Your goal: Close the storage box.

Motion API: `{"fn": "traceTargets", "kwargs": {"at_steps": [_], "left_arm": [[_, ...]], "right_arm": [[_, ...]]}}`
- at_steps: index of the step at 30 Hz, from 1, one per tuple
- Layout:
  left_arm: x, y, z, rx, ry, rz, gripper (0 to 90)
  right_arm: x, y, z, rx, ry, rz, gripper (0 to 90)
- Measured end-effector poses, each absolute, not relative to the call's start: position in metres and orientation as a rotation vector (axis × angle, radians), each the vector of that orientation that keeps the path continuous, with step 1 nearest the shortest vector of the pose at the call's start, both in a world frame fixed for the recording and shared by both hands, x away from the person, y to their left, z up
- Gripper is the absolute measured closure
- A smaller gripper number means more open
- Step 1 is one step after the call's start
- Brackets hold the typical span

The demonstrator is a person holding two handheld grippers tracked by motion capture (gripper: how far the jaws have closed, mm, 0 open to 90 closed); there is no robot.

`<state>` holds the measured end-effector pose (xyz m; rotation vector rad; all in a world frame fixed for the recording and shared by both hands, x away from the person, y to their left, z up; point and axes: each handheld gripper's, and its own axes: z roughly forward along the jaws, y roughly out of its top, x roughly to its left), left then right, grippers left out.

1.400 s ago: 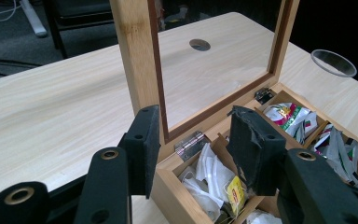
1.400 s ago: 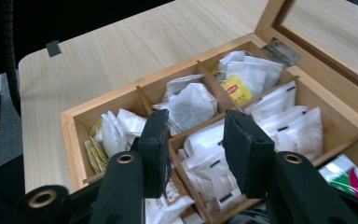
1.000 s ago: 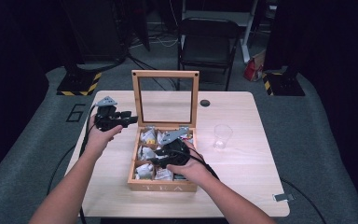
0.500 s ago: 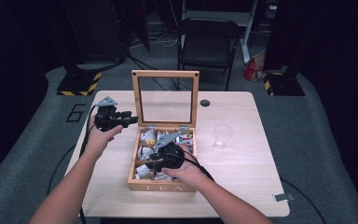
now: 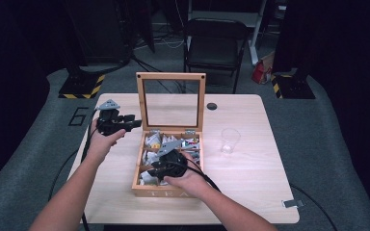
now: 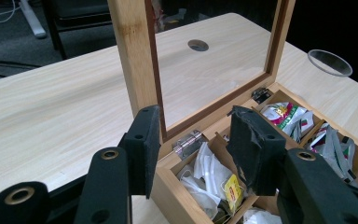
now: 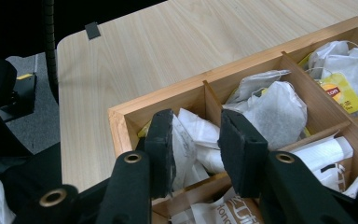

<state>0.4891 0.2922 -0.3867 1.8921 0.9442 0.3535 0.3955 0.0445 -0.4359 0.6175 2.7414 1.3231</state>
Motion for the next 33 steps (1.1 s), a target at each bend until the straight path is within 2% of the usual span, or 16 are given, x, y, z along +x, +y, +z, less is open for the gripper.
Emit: {"fn": "traceTargets", "kwargs": {"at_steps": [12,20,29,31,33], "left_arm": [[0.490,0.294,-0.387,1.887,0.944,0.356,53.2],[0.489,0.296,-0.386,1.887,0.944,0.354,53.2],[0.489,0.296,-0.386,1.879,0.950,0.355,53.2],[0.489,0.296,-0.386,1.880,0.951,0.354,53.2],[0.489,0.296,-0.386,1.883,0.948,0.356,53.2]], "right_arm": [[0.396,0.051,-0.442,0.615,2.755,1.313,70.2],[0.397,0.054,-0.446,0.636,2.780,1.289,70.5],[0.398,0.054,-0.449,0.639,2.811,1.275,79.3],[0.398,0.054,-0.449,0.633,2.823,1.277,85.3],[0.397,0.054,-0.448,0.627,2.827,1.276,87.5]]}}
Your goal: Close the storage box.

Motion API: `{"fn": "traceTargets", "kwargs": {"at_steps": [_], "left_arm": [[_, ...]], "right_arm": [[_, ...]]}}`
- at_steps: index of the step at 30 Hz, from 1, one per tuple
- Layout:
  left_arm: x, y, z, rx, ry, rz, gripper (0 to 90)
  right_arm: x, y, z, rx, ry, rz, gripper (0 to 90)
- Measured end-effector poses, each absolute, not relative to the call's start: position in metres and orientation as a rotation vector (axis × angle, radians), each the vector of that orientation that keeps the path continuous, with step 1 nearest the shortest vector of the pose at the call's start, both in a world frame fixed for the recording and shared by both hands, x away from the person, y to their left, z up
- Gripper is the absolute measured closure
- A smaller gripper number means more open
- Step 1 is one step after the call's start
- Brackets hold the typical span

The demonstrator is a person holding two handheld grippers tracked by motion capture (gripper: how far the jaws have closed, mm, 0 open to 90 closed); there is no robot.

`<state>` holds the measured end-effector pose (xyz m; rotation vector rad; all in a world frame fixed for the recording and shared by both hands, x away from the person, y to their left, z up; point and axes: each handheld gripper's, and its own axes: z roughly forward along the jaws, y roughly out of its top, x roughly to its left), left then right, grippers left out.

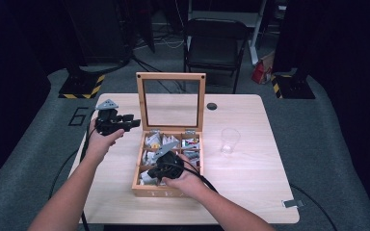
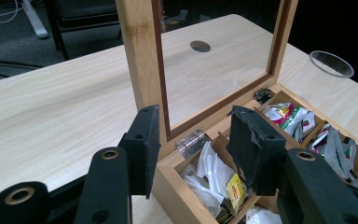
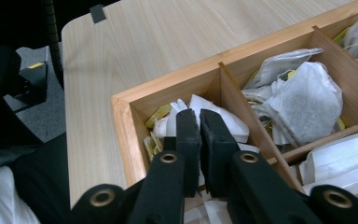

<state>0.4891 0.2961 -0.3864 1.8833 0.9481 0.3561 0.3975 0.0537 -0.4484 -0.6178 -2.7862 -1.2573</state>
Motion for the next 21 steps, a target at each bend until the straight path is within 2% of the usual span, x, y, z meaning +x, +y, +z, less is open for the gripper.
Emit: {"fn": "traceTargets", "kwargs": {"at_steps": [21], "left_arm": [[0.489,0.299,-0.385,1.874,0.956,0.353,53.2]], "right_arm": [[0.397,0.051,-0.435,-0.568,-2.772,-1.277,90.0]]}}
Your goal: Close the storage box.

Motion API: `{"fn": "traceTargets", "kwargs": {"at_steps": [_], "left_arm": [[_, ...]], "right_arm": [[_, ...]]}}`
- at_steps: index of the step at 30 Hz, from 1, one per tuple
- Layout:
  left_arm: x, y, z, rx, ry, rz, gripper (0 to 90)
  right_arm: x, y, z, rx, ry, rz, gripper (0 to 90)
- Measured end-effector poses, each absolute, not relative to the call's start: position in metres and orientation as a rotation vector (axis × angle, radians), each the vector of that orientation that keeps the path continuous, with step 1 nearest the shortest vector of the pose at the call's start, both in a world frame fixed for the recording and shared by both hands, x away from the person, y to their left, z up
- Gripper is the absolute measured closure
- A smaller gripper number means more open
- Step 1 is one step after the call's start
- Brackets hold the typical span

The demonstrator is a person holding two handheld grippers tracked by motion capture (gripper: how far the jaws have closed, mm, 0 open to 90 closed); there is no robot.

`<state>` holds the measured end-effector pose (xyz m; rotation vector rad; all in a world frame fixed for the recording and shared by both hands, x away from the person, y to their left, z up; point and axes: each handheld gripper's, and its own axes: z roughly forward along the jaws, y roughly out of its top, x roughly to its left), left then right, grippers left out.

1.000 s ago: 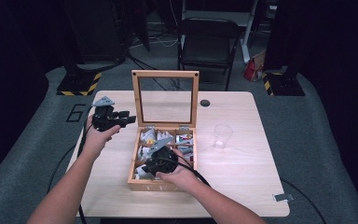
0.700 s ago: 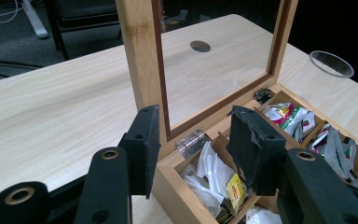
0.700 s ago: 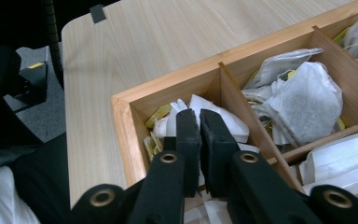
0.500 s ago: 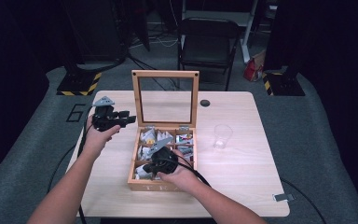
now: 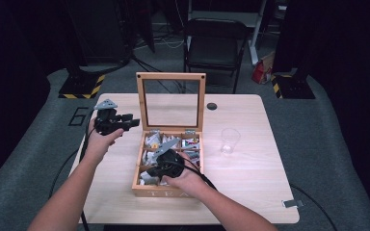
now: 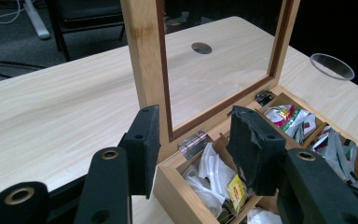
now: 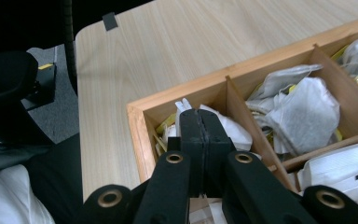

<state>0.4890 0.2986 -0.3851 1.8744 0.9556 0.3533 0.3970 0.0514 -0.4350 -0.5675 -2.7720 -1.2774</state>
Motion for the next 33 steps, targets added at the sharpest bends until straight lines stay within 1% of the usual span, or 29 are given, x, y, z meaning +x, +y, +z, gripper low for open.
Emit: {"fn": "traceTargets", "kwargs": {"at_steps": [21,33], "left_arm": [[0.489,0.299,-0.378,1.870,0.950,0.372,53.2],[0.488,0.301,-0.375,1.870,0.948,0.378,53.2]], "right_arm": [[0.402,0.041,-0.387,-0.573,-2.771,-1.382,90.0],[0.403,0.040,-0.373,-0.557,-2.777,-1.417,90.0]]}}
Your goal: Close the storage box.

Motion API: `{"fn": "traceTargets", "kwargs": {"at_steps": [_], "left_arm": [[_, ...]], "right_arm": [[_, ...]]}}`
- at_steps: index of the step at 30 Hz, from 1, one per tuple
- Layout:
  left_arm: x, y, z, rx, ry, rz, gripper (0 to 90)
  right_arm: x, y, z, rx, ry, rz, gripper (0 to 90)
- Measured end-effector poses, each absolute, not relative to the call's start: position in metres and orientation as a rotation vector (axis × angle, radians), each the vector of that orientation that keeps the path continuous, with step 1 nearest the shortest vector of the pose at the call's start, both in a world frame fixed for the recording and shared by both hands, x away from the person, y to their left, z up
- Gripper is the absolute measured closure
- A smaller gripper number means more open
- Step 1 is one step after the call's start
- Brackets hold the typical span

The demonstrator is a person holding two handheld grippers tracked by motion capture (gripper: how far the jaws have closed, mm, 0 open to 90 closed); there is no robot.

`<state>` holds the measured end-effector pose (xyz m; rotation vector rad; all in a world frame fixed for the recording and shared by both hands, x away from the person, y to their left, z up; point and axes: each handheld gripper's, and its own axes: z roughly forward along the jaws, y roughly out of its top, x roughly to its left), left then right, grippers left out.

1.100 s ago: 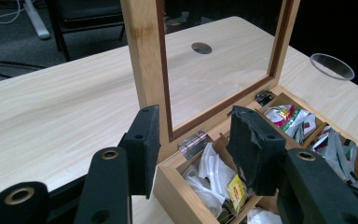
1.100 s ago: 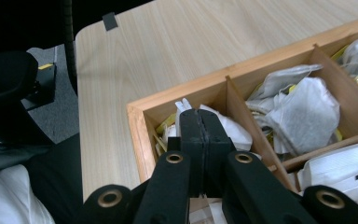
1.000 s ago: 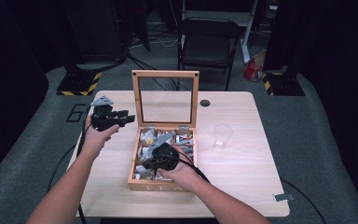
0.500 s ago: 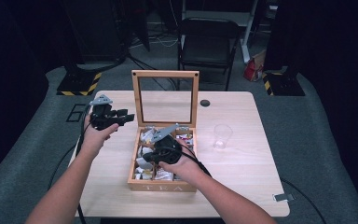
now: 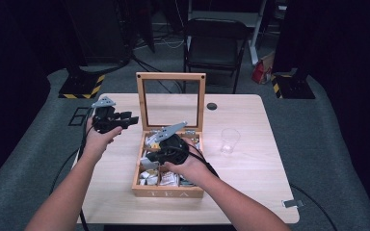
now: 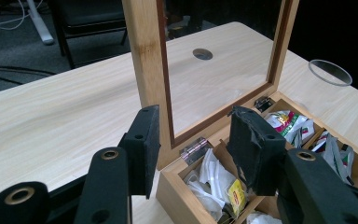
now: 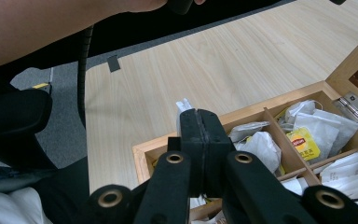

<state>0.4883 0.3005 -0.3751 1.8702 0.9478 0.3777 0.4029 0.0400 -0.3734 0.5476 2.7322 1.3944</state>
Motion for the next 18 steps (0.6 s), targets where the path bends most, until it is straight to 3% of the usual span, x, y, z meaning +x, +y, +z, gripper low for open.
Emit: {"fn": "traceTargets", "kwargs": {"at_steps": [18], "left_arm": [[0.488,0.301,-0.375,1.864,0.950,0.378,53.2]], "right_arm": [[0.405,0.028,-0.365,0.563,2.714,1.383,90.0]]}}
